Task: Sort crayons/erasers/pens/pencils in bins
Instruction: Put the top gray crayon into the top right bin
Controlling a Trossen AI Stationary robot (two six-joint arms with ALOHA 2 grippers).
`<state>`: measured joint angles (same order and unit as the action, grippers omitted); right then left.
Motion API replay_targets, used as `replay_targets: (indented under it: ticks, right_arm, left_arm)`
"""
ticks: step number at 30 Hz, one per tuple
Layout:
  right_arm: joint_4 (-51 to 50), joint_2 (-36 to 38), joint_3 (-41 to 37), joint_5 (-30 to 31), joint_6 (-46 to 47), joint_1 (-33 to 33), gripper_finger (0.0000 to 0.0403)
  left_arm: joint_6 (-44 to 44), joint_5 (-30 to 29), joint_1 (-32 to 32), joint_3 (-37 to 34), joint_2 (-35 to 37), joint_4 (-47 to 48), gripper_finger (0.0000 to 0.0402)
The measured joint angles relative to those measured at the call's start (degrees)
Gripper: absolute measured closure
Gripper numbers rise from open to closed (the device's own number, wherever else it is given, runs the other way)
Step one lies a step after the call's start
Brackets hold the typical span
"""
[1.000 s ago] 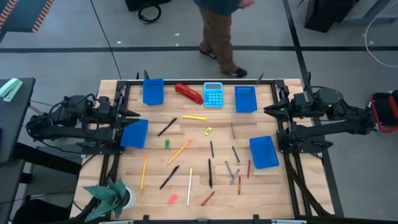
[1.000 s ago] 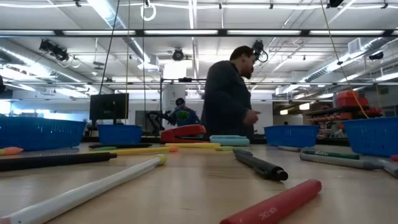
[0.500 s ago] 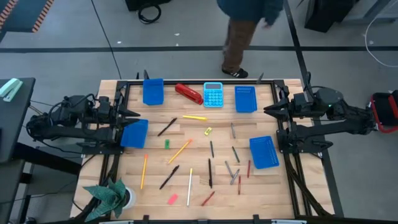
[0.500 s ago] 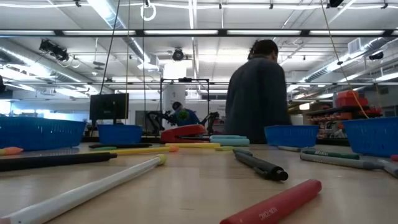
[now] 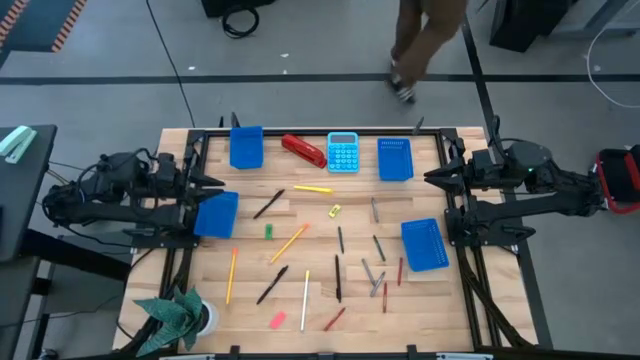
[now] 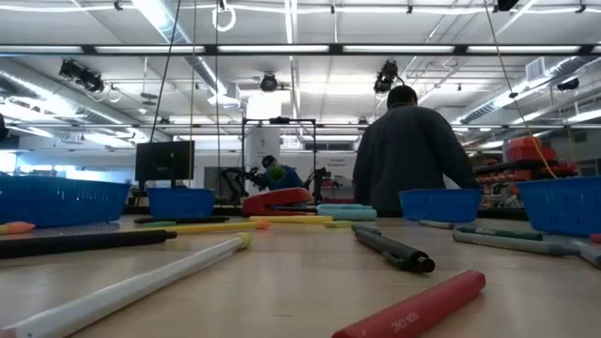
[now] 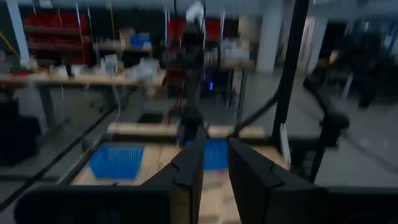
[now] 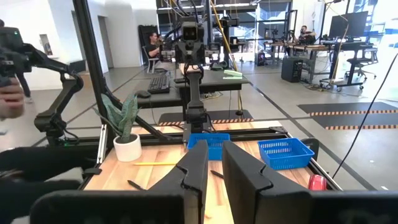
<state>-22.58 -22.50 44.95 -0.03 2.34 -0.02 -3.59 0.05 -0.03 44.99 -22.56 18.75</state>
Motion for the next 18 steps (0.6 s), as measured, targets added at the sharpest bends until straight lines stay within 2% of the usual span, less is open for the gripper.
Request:
replay_targets:
  ticks: [7, 10, 15, 18]
  right_arm:
    - [0.01, 0.00, 0.00, -0.02, 0.00, -0.01, 0.0347]
    - [-0.01, 0.00, 0.00, -0.02, 0.01, -0.01, 0.0347]
    - [0.01, 0.00, 0.01, -0.02, 0.01, -0.01, 0.0347]
    - [-0.01, 0.00, 0.00, -0.02, 0.01, -0.01, 0.0347]
  left_arm:
    - [-12.47, 0.09, 0.02, 0.11, -0.64, -16.32, 0.0316]
    - [-14.42, 0.02, 0.01, 0.07, -0.87, -17.66, 0.0320]
    - [-10.59, 1.29, -0.20, -0.41, -4.15, -14.78, 0.0326]
    - [-11.70, 1.36, -0.20, -1.47, -6.83, -15.47, 0.0324]
